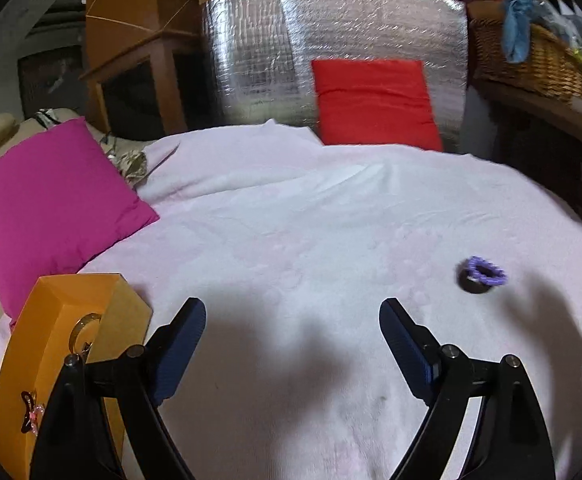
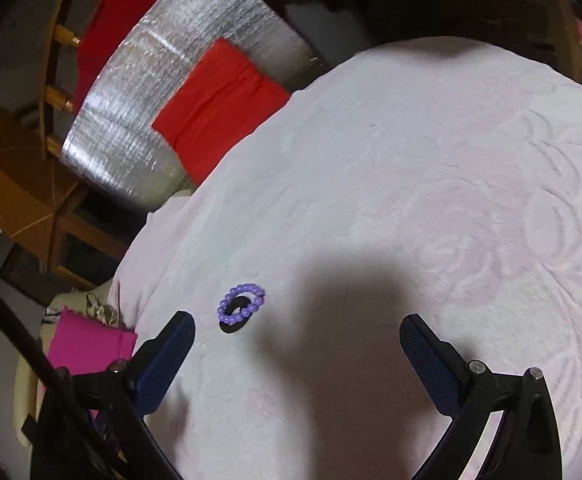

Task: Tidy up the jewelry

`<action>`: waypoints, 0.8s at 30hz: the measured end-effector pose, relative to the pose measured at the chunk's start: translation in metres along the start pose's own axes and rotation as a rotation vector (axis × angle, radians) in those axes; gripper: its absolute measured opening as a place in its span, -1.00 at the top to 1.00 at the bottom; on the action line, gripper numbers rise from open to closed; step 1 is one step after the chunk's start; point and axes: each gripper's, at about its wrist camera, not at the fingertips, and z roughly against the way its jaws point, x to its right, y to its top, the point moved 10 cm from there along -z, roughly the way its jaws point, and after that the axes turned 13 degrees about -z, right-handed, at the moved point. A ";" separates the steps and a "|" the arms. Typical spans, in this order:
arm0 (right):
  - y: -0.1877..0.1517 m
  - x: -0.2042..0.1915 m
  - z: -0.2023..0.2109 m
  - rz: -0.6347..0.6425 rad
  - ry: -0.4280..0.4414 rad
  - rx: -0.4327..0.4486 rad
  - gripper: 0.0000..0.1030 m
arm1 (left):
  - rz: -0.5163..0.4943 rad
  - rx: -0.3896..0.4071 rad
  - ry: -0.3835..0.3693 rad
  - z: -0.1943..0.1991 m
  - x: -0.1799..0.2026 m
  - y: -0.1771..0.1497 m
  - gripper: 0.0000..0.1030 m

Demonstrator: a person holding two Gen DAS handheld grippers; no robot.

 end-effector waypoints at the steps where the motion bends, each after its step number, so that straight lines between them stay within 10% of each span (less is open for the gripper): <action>1: 0.000 -0.003 -0.003 0.010 0.005 0.001 -0.97 | -0.003 -0.005 0.000 -0.003 0.002 0.000 -0.72; 10: -0.012 -0.033 -0.054 0.037 0.081 -0.096 -0.18 | -0.043 -0.054 -0.046 -0.019 0.022 -0.005 -0.72; 24: -0.015 -0.045 -0.120 -0.008 -0.026 -0.124 0.19 | -0.030 -0.073 -0.070 -0.019 0.016 -0.010 -0.72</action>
